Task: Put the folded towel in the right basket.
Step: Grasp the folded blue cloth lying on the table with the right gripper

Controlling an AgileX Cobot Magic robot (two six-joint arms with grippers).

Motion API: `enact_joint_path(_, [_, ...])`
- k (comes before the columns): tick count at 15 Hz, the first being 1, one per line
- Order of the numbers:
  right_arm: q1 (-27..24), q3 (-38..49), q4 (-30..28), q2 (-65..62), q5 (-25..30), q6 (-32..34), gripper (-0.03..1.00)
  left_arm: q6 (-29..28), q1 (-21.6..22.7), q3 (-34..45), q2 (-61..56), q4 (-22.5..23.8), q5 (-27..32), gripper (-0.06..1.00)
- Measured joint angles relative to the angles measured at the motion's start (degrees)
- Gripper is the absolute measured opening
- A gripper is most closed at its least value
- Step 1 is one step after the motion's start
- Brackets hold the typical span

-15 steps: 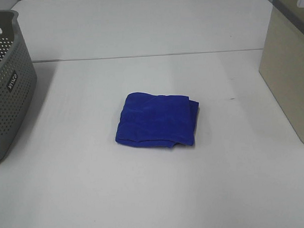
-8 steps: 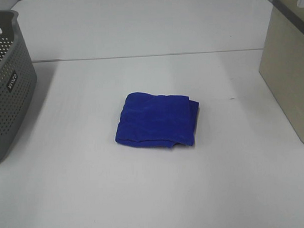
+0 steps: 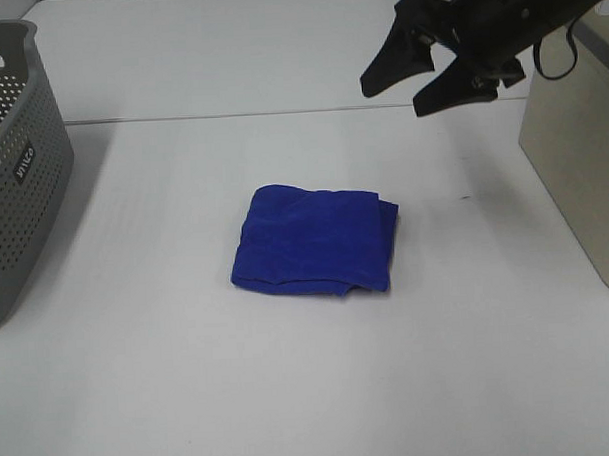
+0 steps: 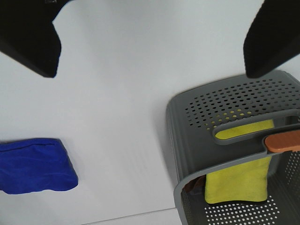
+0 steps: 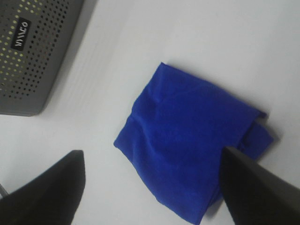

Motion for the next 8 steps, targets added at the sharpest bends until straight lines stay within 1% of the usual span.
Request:
enact_joint_path(2, [0.00,5.39,0.46,2.01,-0.40,-0.06,0.76,0.00,0.00,0.00,0.00,0.00,0.00,0.99])
enact_joint_path(4, [0.00,9.57,1.43,3.95,-3.21,-0.06,0.76,0.00,0.00,0.00,0.00,0.00,0.00,0.99])
enact_joint_path(6, [0.00,10.83,1.78,5.61,-4.18,-0.06,0.77,0.00,0.00,0.00,0.00,0.00,0.00,0.99])
enact_joint_path(8, [0.00,10.89,2.29,8.37,-4.53,-0.57,0.82,0.00,0.00,0.00,0.00,0.00,0.00,0.99])
